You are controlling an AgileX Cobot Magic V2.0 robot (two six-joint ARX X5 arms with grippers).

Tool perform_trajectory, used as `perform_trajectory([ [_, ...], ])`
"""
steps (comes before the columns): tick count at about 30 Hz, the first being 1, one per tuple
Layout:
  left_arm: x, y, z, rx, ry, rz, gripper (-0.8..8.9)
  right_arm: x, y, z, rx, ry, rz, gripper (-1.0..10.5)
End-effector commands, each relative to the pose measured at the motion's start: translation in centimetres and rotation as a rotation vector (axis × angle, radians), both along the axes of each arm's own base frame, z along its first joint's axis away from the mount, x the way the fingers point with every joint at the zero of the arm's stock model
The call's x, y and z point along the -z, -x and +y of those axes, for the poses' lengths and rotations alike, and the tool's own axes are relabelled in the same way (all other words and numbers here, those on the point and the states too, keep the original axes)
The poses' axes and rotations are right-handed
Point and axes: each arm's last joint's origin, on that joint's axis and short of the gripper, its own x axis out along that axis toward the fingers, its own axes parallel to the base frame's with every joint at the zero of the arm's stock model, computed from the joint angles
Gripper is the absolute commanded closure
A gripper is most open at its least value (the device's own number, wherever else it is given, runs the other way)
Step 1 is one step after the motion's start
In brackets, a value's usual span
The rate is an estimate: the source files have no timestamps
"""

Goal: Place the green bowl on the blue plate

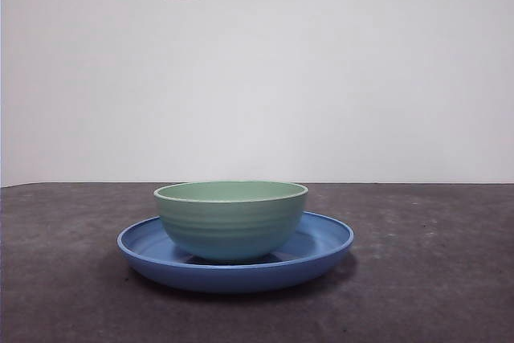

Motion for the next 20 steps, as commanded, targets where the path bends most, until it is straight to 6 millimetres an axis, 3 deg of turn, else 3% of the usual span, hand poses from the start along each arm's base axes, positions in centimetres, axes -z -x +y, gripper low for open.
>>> perform_trajectory([
  [1,0.7,-0.1,0.0,-0.008,0.001,0.026,7.89,-0.4,0.0,-0.1,0.003,-0.003,-0.026,9.2],
  [6,0.7,-0.1,0.0,-0.008,0.001,0.026,7.89,-0.2,1.1,-1.2,0.073,-0.051,-0.143,9.2],
  [9,0.7,-0.1,0.0,-0.008,0.001,0.026,7.89,1.1,1.4,-2.0,0.152,-0.067,-0.310,9.2],
  [14,0.7,-0.1,0.0,-0.008,0.001,0.026,7.89,6.6,0.5,-2.9,0.298,-0.059,-0.570,9.2],
  [20,0.7,-0.1,0.0,-0.008,0.001,0.026,7.89,12.9,0.2,-3.9,0.505,-0.003,-0.721,9.2],
])
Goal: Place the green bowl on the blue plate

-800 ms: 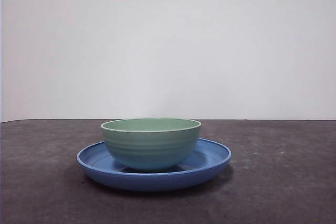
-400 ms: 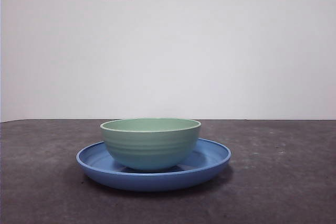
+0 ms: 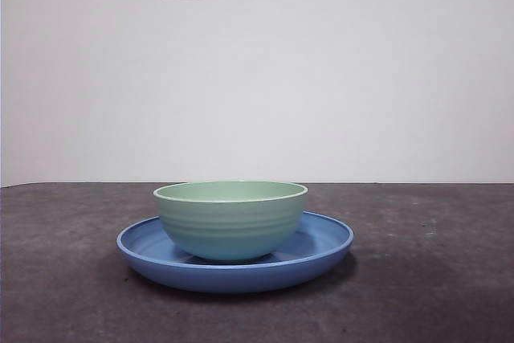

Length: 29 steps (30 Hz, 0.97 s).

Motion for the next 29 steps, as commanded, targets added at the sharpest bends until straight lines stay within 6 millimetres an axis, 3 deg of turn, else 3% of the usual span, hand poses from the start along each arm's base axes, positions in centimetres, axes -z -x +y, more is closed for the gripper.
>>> perform_trajectory([
  [1,0.7,-0.1,0.0,-0.008,0.001,0.026,7.89,1.8,-0.1,-0.6,0.140,0.013,-0.063,9.2],
  [5,0.7,-0.1,0.0,-0.008,0.001,0.026,7.89,4.2,-0.2,-1.3,0.346,0.002,-0.038,9.2],
  [9,0.7,-0.1,0.0,-0.008,0.001,0.026,7.89,5.5,-0.2,-1.6,0.446,0.008,-0.020,9.2],
  [16,0.7,-0.1,0.0,-0.008,0.001,0.026,7.89,6.6,-0.1,-1.5,0.445,0.024,0.075,9.2],
  [29,0.7,-0.1,0.0,-0.008,0.001,0.026,7.89,6.4,-0.1,-1.5,0.445,0.022,0.058,9.2],
])
